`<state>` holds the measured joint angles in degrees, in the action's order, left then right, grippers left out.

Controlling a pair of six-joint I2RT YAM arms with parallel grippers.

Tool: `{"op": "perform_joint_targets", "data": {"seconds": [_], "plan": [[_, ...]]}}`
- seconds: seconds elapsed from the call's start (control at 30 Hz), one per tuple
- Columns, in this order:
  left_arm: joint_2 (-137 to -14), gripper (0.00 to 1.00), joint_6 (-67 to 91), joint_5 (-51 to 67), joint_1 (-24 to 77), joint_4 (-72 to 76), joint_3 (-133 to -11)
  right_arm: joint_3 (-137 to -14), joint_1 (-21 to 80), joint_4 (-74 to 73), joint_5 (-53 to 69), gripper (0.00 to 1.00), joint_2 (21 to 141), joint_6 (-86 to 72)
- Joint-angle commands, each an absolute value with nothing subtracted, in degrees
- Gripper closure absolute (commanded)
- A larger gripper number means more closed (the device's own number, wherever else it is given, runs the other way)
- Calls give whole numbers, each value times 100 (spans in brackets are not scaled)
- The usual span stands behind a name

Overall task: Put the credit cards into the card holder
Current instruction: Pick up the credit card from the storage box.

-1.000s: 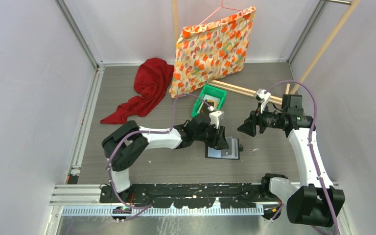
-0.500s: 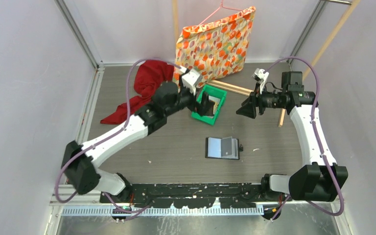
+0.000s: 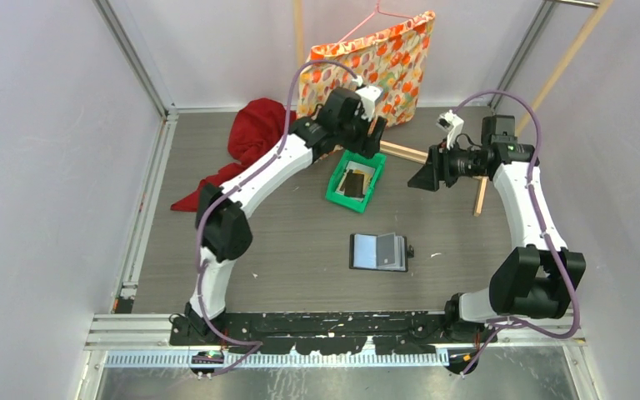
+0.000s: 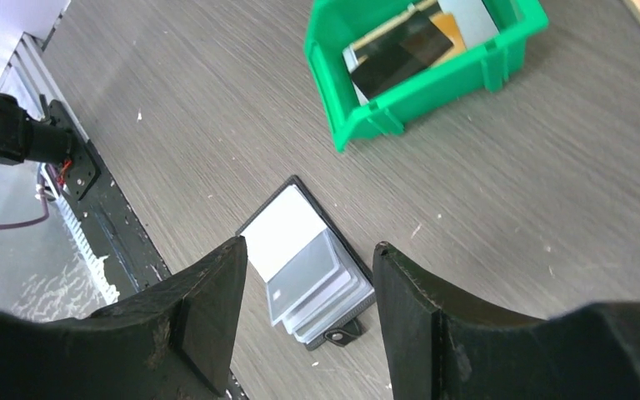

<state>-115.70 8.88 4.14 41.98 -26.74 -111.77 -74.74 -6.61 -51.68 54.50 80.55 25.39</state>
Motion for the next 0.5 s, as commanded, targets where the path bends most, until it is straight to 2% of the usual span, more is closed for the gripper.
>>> {"op": "perform_joint_targets", "data": {"seconds": [0.0,0.07,0.1,0.3,0.47], "plan": [[-12508,31,883,278,4112,-4764,-13619,-7272,-959,-4999,5333,38,8164,2441],[-13169,31,699,85,4086,-5456,-15000,-7285,-1133,-5008,5293,38,8250,2445],[-13248,31,631,49,4060,-5552,-15244,-7280,-1197,-5012,5308,38,8279,2437],[-12738,31,1021,-138,3955,-4392,-13082,-7117,-1531,-4898,5424,39,8389,2426],[-13028,31,1155,-342,3940,-4620,-13099,-7102,-1554,-4895,5410,39,8618,2429]]}}
